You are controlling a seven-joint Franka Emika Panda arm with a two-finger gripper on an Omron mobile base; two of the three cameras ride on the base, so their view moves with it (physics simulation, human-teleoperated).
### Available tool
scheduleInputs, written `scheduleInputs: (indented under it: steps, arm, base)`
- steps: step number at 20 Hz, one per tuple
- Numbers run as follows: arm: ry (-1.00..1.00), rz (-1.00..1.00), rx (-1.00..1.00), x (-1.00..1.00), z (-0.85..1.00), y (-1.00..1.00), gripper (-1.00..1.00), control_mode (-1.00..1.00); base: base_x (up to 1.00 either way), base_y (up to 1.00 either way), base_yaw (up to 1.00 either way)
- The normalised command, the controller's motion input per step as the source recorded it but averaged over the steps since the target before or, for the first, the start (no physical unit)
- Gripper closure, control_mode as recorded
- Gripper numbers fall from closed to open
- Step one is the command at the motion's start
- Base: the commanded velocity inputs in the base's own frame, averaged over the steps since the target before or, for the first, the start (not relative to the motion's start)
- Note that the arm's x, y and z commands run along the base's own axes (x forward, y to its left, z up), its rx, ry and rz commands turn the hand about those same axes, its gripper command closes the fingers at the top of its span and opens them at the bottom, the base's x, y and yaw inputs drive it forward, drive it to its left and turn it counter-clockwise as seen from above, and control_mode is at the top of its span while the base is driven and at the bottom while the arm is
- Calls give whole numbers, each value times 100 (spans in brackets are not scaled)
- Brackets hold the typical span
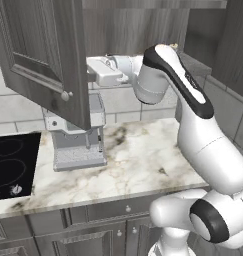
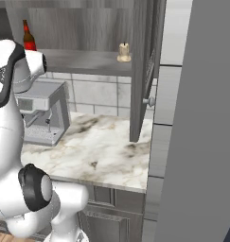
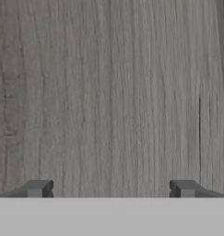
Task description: Get the candle and the beer from the cabinet and move them to the dining counter.
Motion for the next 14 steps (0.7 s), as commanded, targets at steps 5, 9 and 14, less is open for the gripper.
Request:
scheduleInputs:
  steps: [5, 9, 14]
  arm:
    - [5, 0, 0, 1, 0, 60, -100, -100]
    - [4, 1, 0, 0, 0, 59, -100, -100]
    - [2, 1, 0, -6, 0, 65, -100, -100]
  base:
    - [0, 0, 0]
    - [0, 0, 0]
    - [0, 0, 0]
